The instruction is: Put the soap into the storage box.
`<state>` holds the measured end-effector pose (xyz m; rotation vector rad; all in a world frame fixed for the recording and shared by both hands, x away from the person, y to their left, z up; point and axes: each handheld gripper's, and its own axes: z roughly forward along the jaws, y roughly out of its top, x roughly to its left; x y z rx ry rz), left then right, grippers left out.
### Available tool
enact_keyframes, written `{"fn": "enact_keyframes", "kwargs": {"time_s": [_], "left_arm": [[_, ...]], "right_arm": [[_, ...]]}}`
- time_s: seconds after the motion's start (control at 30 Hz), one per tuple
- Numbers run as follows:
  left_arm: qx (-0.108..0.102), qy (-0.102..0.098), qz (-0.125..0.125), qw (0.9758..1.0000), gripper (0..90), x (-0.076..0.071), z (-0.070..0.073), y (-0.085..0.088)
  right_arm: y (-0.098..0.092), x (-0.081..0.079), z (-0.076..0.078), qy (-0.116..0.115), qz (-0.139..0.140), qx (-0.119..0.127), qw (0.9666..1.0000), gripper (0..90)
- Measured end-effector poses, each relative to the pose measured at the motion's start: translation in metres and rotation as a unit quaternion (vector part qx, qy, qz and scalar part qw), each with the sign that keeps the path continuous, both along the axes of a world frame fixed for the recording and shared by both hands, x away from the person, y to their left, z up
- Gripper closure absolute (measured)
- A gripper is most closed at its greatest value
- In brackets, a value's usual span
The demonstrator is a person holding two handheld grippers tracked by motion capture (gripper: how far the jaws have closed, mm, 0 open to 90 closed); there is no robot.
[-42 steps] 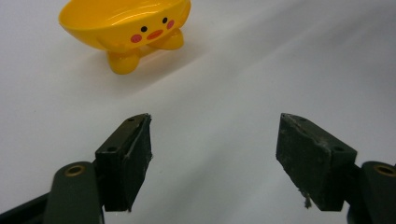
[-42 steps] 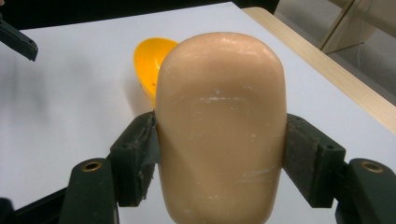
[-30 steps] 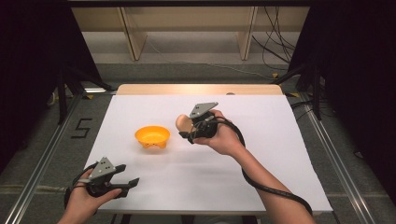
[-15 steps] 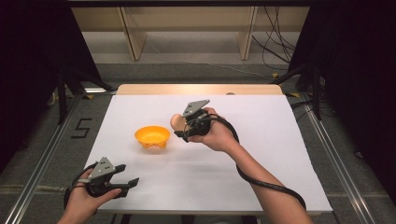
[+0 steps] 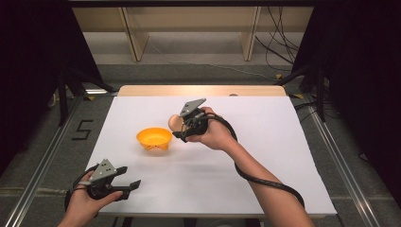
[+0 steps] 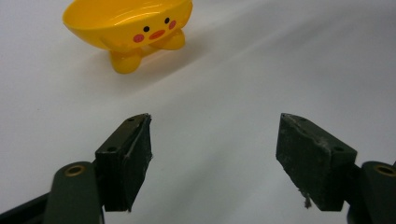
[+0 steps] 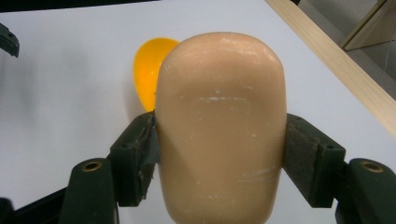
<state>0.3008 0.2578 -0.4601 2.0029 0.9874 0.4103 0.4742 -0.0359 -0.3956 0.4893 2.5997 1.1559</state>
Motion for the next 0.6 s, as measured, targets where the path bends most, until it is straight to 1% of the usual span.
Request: {"fn": "enact_keyframes", "kwargs": {"time_s": [0.03,0.07,0.1,0.13,0.2,0.23,0.27,0.33,0.37,0.4,0.43,0.47,0.5,0.57,0.6], "left_arm": [[0.006,-0.005,-0.005,1.0,26.3,0.0007,0.0005,0.0008],[0.007,-0.004,-0.007,0.9999,26.3,0.001,0.0004,0.0009],[0.008,-0.003,-0.007,0.9999,26.3,0.0011,0.0005,0.001],[0.007,-0.004,-0.007,0.9999,26.3,0.001,0.0003,0.0009],[0.007,-0.004,-0.008,0.9999,26.3,0.001,0.0005,0.001],[0.007,-0.005,-0.006,0.9999,26.3,0.0009,0.0005,0.0008],[0.007,-0.006,-0.006,0.9999,26.3,0.0008,0.0006,0.0007],[0.006,-0.007,-0.005,0.9999,26.3,0.0009,0.0001,0.0003],[0.007,-0.003,-0.008,0.9999,26.3,0.001,0.0006,0.0008],[0.006,-0.007,-0.004,0.9999,26.3,0.001,-0.0001,0.0001],[0.007,-0.003,-0.007,0.9999,26.3,0.0011,0.0005,0.0007],[0.007,-0.003,-0.007,0.9999,26.3,0.0012,0.0004,0.0007],[0.007,-0.003,-0.007,0.9999,26.3,0.0012,0.0004,0.0007],[0.007,-0.003,-0.008,0.9999,26.3,0.0011,0.0005,0.0007],[0.006,-0.007,-0.004,0.9999,26.3,0.001,-0.0001,0.0001]], "right_arm": [[0.0001,0.0017,0.0003,-0.001,0.006,-0.004,1.0,33.5],[0.001,0.0016,-0.0002,0.004,0.004,-0.002,1.0,33.5],[0.002,0.0027,-0.001,0.0,0.005,-0.002,1.0,33.5],[0.0027,0.0032,-0.0015,0.003,0.008,-0.002,1.0,33.5],[0.0036,0.0047,-0.002,0.0,0.009,-0.005,0.9999,33.5],[0.0039,0.0053,-0.0018,0.003,0.011,-0.008,0.9999,33.5],[0.0045,0.0059,-0.0025,0.003,0.011,-0.005,0.9999,33.5],[0.005,0.007,-0.0022,0.001,0.011,-0.01,0.9999,33.5],[0.0056,0.0075,-0.0029,0.002,0.01,-0.008,0.9999,33.5],[0.006,0.0078,-0.0029,0.003,0.012,-0.008,0.9999,33.5],[0.006,0.0083,-0.0024,0.003,0.013,-0.012,0.9998,33.5],[0.0068,0.0088,-0.0031,0.002,0.012,-0.01,0.9999,33.5],[0.007,0.0095,-0.0028,0.001,0.013,-0.013,0.9998,33.5],[0.008,0.0093,-0.0026,0.011,0.009,-0.014,0.9998,33.5],[0.0084,0.011,-0.0026,0.004,0.017,-0.014,0.9998,33.5]]}}
